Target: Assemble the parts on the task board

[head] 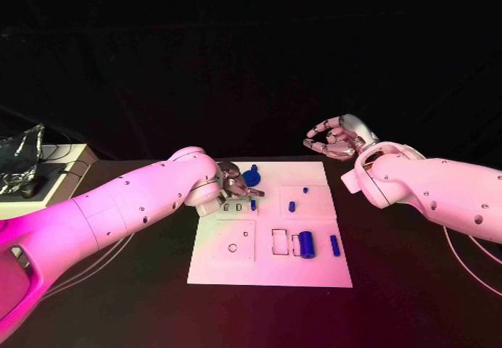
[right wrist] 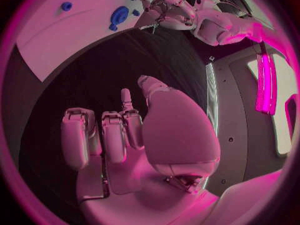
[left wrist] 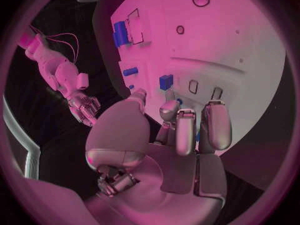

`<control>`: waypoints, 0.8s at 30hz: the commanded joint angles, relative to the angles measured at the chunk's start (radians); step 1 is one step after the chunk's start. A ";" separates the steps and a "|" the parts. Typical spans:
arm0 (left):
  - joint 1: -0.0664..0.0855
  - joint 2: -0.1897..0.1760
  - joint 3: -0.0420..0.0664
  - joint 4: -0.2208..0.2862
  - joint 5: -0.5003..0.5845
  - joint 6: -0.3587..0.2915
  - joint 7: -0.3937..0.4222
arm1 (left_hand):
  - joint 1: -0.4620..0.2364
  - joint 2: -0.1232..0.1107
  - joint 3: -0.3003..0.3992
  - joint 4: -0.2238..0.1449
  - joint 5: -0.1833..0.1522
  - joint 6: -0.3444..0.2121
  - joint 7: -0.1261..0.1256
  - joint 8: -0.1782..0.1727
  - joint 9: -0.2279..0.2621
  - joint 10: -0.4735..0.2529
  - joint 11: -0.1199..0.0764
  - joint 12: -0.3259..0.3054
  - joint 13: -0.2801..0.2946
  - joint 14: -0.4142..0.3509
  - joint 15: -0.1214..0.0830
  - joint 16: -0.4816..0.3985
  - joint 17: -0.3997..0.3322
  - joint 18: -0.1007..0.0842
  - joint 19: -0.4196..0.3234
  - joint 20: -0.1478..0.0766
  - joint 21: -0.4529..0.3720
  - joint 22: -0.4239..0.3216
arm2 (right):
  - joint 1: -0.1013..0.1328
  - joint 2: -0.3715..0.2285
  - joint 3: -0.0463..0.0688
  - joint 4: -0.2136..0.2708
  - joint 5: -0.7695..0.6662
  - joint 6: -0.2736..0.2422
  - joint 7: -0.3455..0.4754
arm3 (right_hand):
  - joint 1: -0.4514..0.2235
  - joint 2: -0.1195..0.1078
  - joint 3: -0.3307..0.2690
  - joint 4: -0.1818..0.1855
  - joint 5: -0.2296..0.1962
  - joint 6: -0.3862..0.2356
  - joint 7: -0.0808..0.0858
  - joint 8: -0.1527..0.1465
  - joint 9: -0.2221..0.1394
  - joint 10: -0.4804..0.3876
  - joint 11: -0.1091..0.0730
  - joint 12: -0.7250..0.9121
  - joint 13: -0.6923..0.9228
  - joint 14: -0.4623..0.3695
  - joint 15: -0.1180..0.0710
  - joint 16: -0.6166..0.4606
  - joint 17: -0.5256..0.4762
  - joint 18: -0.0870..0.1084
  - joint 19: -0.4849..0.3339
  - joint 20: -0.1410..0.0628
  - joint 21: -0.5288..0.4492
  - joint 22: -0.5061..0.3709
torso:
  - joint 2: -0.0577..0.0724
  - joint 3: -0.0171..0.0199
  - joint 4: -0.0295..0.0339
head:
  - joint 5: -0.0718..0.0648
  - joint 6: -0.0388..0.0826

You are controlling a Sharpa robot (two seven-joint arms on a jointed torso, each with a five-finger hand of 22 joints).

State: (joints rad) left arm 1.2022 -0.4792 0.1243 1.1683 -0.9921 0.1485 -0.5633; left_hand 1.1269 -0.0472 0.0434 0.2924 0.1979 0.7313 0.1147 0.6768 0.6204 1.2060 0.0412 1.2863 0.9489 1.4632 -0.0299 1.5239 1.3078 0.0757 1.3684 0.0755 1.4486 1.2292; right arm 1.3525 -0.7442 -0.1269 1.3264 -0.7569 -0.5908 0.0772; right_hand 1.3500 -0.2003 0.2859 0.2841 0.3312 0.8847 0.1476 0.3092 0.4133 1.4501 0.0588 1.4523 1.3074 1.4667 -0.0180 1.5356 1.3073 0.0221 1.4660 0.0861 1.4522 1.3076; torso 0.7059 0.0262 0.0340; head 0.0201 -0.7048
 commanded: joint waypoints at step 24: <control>0.004 0.033 -0.004 -0.047 -0.027 0.074 -0.006 | 0.061 -0.010 0.054 -0.001 0.003 0.029 0.002 -0.030 -0.010 -0.014 0.000 -0.015 -0.013 0.075 0.008 0.003 0.152 -0.006 -0.002 0.007 0.003 0.004 | 0.003 0.005 0.001 0.000 -0.018 0.026 -0.003 | -0.009 -0.001 0.007 0.000 0.007 -0.010 0.000 -0.004 0.002 -0.002 0.005 -0.004 0.149 0.080 0.007 -0.006 0.162 0.008 0.052 0.003 -0.009 0.178 | 0.001 -0.0086 0.0048 | -0.011 -0.015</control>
State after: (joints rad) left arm 1.2044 -0.4501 0.1200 1.1214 -1.0140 0.1994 -0.5726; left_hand 1.1806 -0.0561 0.0905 0.2923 0.1979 0.7547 0.1164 0.6499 0.6115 1.1988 0.0412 1.2771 0.9361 1.4667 -0.0264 1.5238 1.3076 0.0758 1.3683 0.0754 1.4486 1.2329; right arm 1.3553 -0.7402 -0.1265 1.3249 -0.7618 -0.5807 0.0729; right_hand 1.3501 -0.2003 0.2859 0.2841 0.3351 0.8811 0.1439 0.3093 0.4143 1.4501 0.0588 1.4523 1.3079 1.4667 -0.0179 1.5356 1.3073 0.0222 1.4660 0.0862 1.4452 1.3073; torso 0.7066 0.0185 0.0382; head 0.0117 -0.7189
